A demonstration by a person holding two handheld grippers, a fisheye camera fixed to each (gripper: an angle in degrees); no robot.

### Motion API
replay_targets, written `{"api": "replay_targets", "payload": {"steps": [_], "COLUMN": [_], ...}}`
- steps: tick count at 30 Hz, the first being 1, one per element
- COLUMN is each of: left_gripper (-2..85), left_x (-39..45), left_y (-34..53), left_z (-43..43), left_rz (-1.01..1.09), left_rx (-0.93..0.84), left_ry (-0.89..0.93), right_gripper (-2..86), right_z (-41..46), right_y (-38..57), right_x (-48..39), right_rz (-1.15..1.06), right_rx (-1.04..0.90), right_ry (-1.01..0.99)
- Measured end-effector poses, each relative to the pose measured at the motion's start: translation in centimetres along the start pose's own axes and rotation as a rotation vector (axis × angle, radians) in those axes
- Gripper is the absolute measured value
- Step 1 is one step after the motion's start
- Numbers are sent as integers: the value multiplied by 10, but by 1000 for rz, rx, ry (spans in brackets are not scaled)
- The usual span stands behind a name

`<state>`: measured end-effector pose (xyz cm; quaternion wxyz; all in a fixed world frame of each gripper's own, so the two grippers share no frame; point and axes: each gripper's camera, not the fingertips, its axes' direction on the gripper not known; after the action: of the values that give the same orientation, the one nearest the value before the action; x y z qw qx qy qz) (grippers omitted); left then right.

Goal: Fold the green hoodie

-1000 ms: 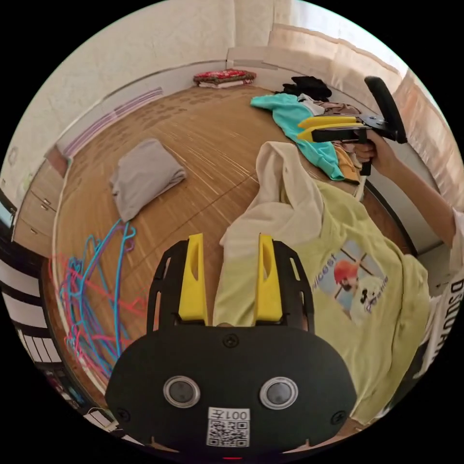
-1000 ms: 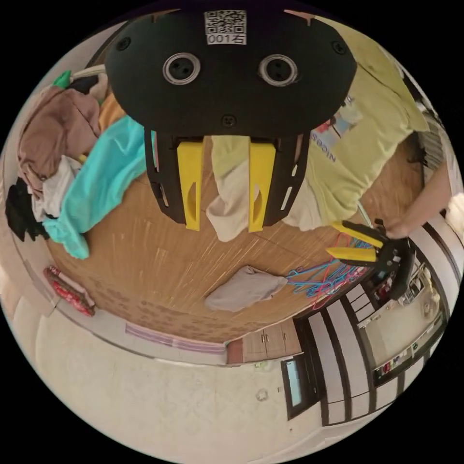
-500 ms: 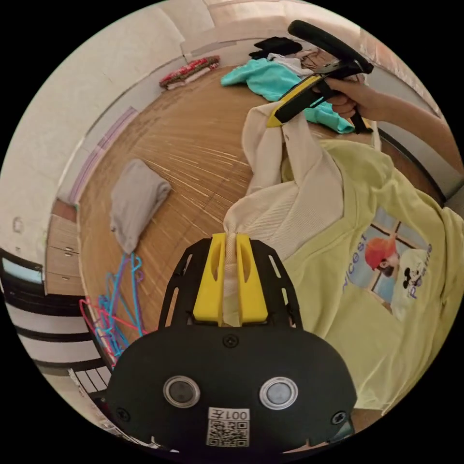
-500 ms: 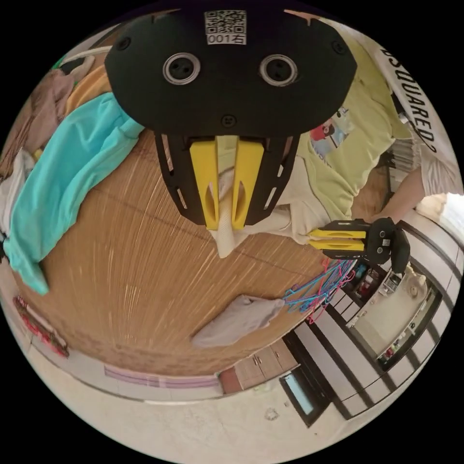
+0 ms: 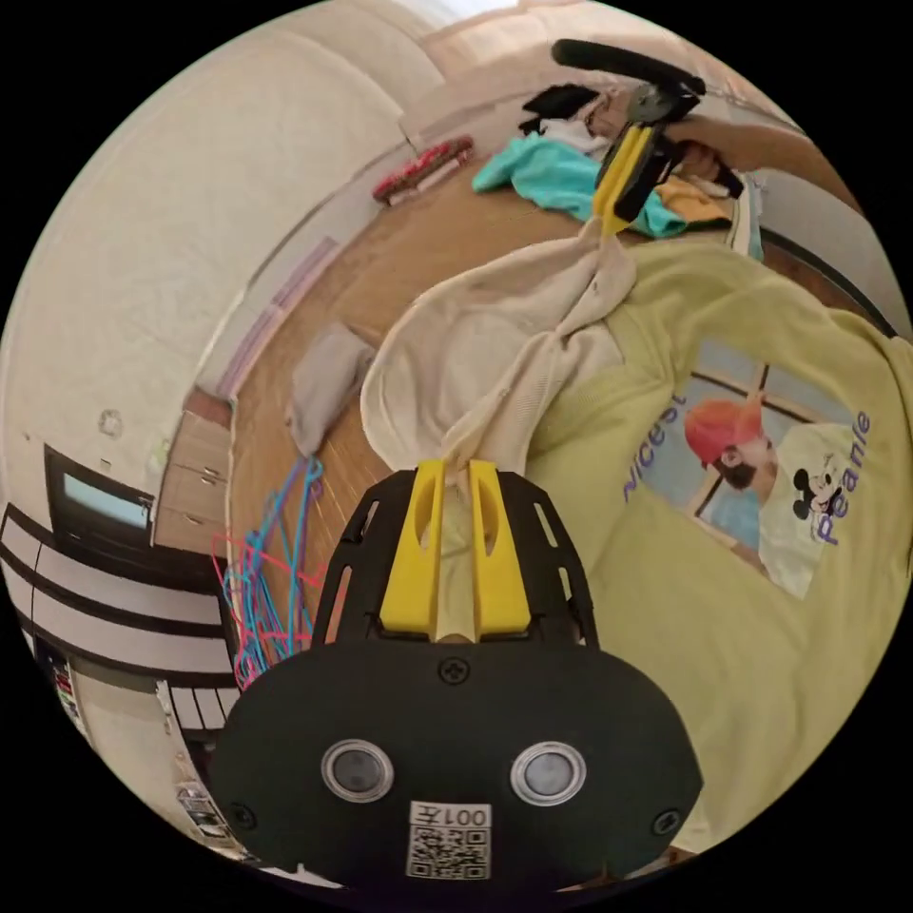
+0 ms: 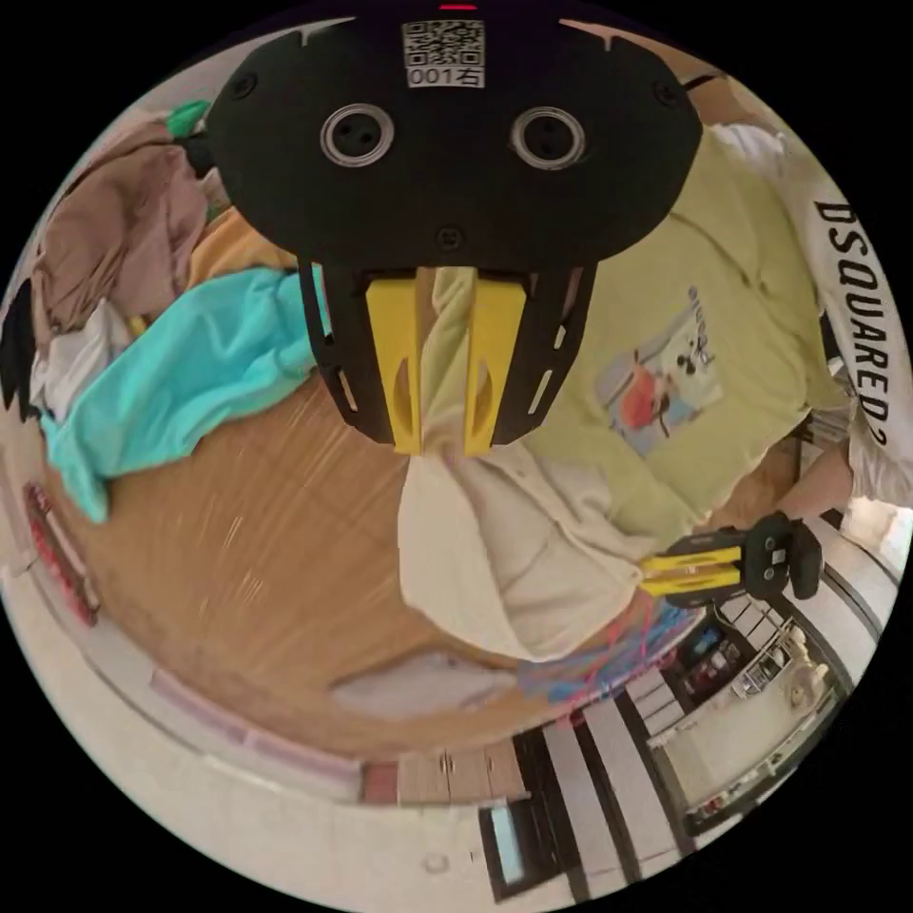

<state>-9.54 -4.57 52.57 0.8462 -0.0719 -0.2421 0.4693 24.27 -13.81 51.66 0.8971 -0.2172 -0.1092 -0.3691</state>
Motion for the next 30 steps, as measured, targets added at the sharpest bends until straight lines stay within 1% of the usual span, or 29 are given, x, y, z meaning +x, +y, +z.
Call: {"api": "replay_targets", "payload": {"steps": [3,6,8,9,10,12,13,14,16,18,19,20,22,24,25,27,28,30], "left_gripper": [71,86,89,91,94,105,109,111,115,115,114,112,84,14,8,-4,-4,-6], "left_x": [-26,-67,-88,-99,-104,-117,-119,-123,-126,-114,-109,-108,-110,-106,-105,-109,-111,-122], "left_y": [6,15,18,15,12,-6,-12,-23,-41,-63,-68,-75,-85,-96,-99,-106,-107,-105], "left_z": [-9,-18,-12,0,7,42,51,67,91,125,132,131,128,123,122,115,112,94], "left_rz": [-108,-242,-292,-307,-307,-292,-286,-259,-207,-78,-42,-17,-42,-41,-32,-71,-86,-164], "left_rx": [13,56,72,60,50,6,-2,-18,-62,-167,-194,-140,-125,-109,-105,-84,-71,3], "left_ry": [62,140,180,205,217,290,310,344,386,447,457,469,419,246,207,44,7,-99], "right_gripper": [72,99,121,134,138,152,154,157,158,152,148,140,118,59,52,36,35,29], "right_z": [-17,-32,-29,-20,-14,20,27,38,49,62,64,63,63,61,60,51,47,26], "right_y": [-8,-38,-63,-81,-90,-120,-125,-134,-142,-149,-151,-155,-163,-176,-180,-195,-198,-204], "right_x": [-1,0,-1,-3,-4,0,4,17,42,68,72,77,79,70,69,63,63,61], "right_rz": [8,-21,-47,-70,-82,-96,-82,-41,37,103,107,105,69,-31,-41,-62,-58,-43], "right_rx": [87,159,152,116,90,-49,-70,-102,-115,-134,-139,-125,-112,-77,-66,1,29,165], "right_ry": [41,23,2,0,9,103,121,101,-36,-198,-212,-202,-188,-158,-131,18,57,143]}}
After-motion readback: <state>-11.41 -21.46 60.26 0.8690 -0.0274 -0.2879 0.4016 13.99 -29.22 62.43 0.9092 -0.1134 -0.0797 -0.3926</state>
